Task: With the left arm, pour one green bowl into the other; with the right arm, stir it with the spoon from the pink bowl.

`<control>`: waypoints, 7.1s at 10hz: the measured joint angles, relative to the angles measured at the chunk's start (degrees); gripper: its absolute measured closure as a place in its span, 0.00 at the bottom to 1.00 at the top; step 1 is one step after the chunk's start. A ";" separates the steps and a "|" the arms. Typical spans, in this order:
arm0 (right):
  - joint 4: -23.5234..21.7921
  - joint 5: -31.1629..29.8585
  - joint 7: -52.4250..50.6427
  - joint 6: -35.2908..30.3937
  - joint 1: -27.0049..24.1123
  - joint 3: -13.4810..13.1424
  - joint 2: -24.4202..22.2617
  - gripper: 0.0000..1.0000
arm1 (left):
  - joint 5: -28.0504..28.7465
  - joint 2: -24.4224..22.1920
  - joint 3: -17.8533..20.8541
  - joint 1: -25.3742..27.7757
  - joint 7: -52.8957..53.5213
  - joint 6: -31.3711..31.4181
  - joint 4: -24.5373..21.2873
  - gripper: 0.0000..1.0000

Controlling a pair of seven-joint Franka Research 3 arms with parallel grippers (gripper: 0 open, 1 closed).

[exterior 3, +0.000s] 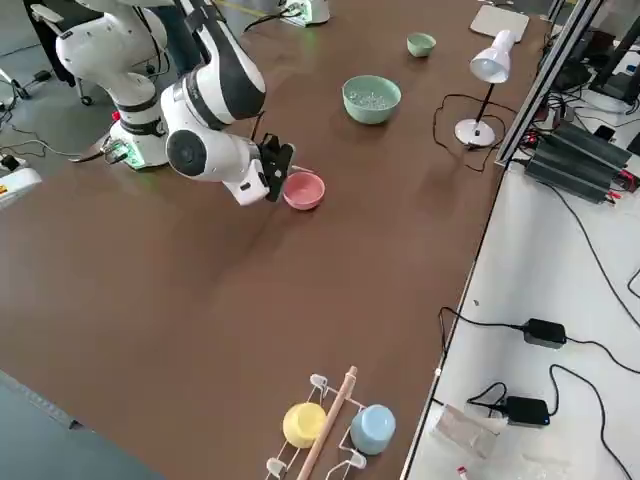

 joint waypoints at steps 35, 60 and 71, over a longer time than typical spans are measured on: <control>4.28 10.96 -8.26 -2.38 -6.18 0.60 14.51 0.07 | 0.01 0.04 0.14 0.15 0.08 0.00 -0.03 0.00; 50.11 -42.34 57.60 -23.44 23.66 1.94 -2.73 0.00 | 0.01 0.52 0.01 -0.02 -0.12 0.00 -0.24 0.00; 29.73 -43.44 56.88 -12.85 24.84 1.67 -18.19 0.00 | 0.01 0.62 -0.01 -0.09 -0.06 0.00 -0.27 0.00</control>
